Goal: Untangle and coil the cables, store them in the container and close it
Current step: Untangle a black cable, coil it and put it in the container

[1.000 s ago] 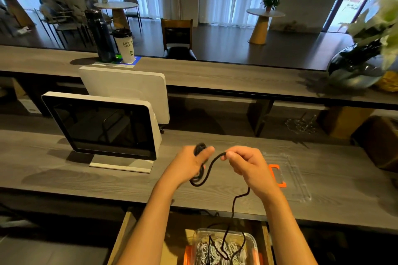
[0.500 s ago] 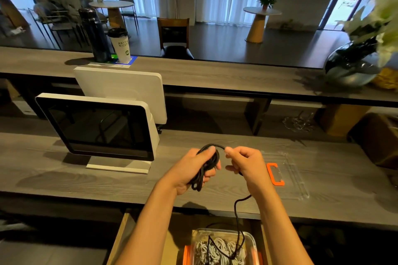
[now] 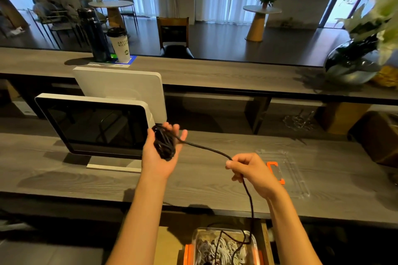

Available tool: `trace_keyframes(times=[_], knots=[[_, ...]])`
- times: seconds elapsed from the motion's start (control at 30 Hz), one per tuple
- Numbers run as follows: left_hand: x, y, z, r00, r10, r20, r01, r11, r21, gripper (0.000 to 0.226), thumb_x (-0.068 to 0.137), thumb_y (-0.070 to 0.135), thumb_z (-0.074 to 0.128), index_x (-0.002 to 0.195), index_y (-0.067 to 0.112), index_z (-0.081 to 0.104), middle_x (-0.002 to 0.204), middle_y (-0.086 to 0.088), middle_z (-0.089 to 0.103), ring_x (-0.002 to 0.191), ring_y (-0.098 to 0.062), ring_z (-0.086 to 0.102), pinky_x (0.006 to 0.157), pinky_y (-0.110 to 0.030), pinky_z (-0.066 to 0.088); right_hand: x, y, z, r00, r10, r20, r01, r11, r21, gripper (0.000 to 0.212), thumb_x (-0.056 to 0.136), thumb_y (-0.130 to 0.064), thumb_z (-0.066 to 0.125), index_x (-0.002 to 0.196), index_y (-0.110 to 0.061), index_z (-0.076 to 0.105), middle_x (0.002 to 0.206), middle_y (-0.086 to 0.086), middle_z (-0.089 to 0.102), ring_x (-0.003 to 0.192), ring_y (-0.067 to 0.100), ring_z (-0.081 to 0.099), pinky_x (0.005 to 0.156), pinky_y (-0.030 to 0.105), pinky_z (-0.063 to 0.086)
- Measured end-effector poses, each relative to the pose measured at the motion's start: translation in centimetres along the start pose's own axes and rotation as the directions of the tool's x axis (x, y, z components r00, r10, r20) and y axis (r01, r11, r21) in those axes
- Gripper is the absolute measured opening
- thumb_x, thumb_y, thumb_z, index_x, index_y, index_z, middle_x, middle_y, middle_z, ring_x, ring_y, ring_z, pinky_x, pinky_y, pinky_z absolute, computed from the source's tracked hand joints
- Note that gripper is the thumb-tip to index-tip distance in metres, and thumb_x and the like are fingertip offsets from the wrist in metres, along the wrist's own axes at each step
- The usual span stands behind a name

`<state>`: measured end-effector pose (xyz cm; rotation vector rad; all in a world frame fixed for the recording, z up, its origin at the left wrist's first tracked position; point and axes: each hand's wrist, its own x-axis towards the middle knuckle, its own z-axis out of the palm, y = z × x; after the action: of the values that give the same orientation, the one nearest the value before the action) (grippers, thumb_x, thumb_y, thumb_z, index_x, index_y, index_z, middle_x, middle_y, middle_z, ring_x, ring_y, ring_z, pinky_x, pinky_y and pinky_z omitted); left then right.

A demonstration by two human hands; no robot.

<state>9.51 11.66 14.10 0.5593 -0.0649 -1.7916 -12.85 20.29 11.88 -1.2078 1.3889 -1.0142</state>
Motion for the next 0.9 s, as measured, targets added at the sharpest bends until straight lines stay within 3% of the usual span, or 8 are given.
trace_keyframes(times=[0.07, 0.13, 0.27, 0.4, 0.53, 0.7, 0.8, 0.9], knots=[[0.4, 0.8, -0.3, 0.999, 0.028, -0.042, -0.029, 0.999, -0.027, 0.042, 0.105, 0.045, 0.039, 0.098, 0.009, 0.061, 0.074, 0.000, 0.058, 0.058, -0.010, 0.057, 0.065, -0.025, 0.053, -0.2, 0.1, -0.4, 0.999, -0.043, 0.007, 0.044, 0.999, -0.030, 0.013, 0.091, -0.011, 0.068, 0.080, -0.012, 0.075, 0.063, 0.000, 0.059, 0.061, 0.011, 0.054, 0.065, 0.027, 0.049], [0.9, 1.5, -0.7, 0.980, 0.143, -0.140, -0.110, 0.969, 0.222, 0.044, 0.103, 0.050, 0.041, 0.100, 0.011, 0.063, 0.074, 0.002, 0.055, 0.055, -0.008, 0.049, 0.054, -0.020, 0.042, -0.6, -0.1, -0.8, 0.997, -0.083, 0.004, 0.084, 0.995, -0.051, 0.013, 0.091, -0.009, 0.067, 0.089, -0.014, 0.078, 0.070, -0.003, 0.065, 0.067, 0.007, 0.056, 0.064, 0.020, 0.046], [0.4, 0.7, -0.6, 0.926, 0.373, -0.057, -0.179, 0.566, 0.805, 0.041, 0.100, 0.047, 0.052, 0.095, 0.010, 0.071, 0.071, 0.001, 0.061, 0.057, -0.007, 0.054, 0.052, -0.022, 0.043, -1.0, -1.0, -0.2, 0.981, -0.180, 0.074, 0.185, 0.980, -0.076, 0.016, 0.092, -0.005, 0.063, 0.096, -0.013, 0.076, 0.070, -0.009, 0.065, 0.069, 0.001, 0.056, 0.063, 0.015, 0.044], [-0.1, -0.8, -0.7, 0.959, 0.223, 0.176, -0.193, 0.060, 0.979, 0.049, 0.095, 0.052, 0.053, 0.098, 0.005, 0.069, 0.072, -0.004, 0.064, 0.062, -0.014, 0.059, 0.059, -0.028, 0.046, -0.9, -2.2, 0.6, 0.951, -0.302, 0.065, 0.305, 0.952, -0.035, 0.013, 0.093, -0.007, 0.063, 0.095, -0.010, 0.075, 0.068, -0.009, 0.063, 0.067, 0.000, 0.055, 0.063, 0.012, 0.042], [-0.5, -2.3, -0.6, 0.968, -0.025, 0.251, -0.252, -0.125, 0.960, 0.086, 0.073, 0.081, 0.037, 0.089, 0.001, 0.065, 0.066, -0.005, 0.059, 0.058, -0.017, 0.054, 0.062, -0.030, 0.043, -0.7, -2.8, 1.2, 0.932, -0.356, -0.069, 0.358, 0.934, 0.017, 0.022, 0.085, -0.035, 0.063, 0.089, -0.016, 0.075, 0.062, -0.010, 0.056, 0.058, 0.001, 0.045, 0.055, 0.014, 0.037], [-1.0, -3.7, -0.9, 0.847, -0.463, 0.261, -0.371, -0.162, 0.915, 0.100, 0.058, 0.101, 0.034, 0.089, 0.014, 0.070, 0.072, 0.001, 0.061, 0.067, -0.015, 0.056, 0.072, -0.033, 0.045, -0.3, -2.8, 1.7, 0.923, -0.340, -0.177, 0.340, 0.940, -0.030, 0.018, 0.096, -0.021, 0.057, 0.087, -0.014, 0.071, 0.058, -0.015, 0.054, 0.055, 0.000, 0.043, 0.052, 0.015, 0.035], [-1.5, -4.3, -0.6, 0.759, -0.619, 0.199, -0.362, -0.147, 0.921, 0.056, 0.084, 0.073, 0.054, 0.090, 0.020, 0.073, 0.076, 0.006, 0.066, 0.073, -0.008, 0.061, 0.085, -0.036, 0.052, -0.1, -2.5, 1.8, 0.928, -0.277, -0.249, 0.283, 0.959, -0.012, 0.020, 0.099, -0.012, 0.055, 0.086, -0.013, 0.070, 0.055, -0.016, 0.052, 0.052, 0.000, 0.041, 0.050, 0.016, 0.034], [-2.3, -4.0, 0.0, 0.727, -0.645, 0.235, -0.278, 0.037, 0.960, 0.036, 0.102, 0.040, 0.050, 0.093, 0.009, 0.067, 0.066, 0.009, 0.063, 0.059, -0.003, 0.057, 0.065, -0.021, 0.050, 0.0, -2.0, 1.6, 0.944, -0.179, -0.276, 0.200, 0.978, 0.051, 0.021, 0.097, -0.016, 0.059, 0.079, -0.012, 0.069, 0.052, -0.012, 0.046, 0.050, 0.005, 0.038, 0.047, 0.018, 0.032]])
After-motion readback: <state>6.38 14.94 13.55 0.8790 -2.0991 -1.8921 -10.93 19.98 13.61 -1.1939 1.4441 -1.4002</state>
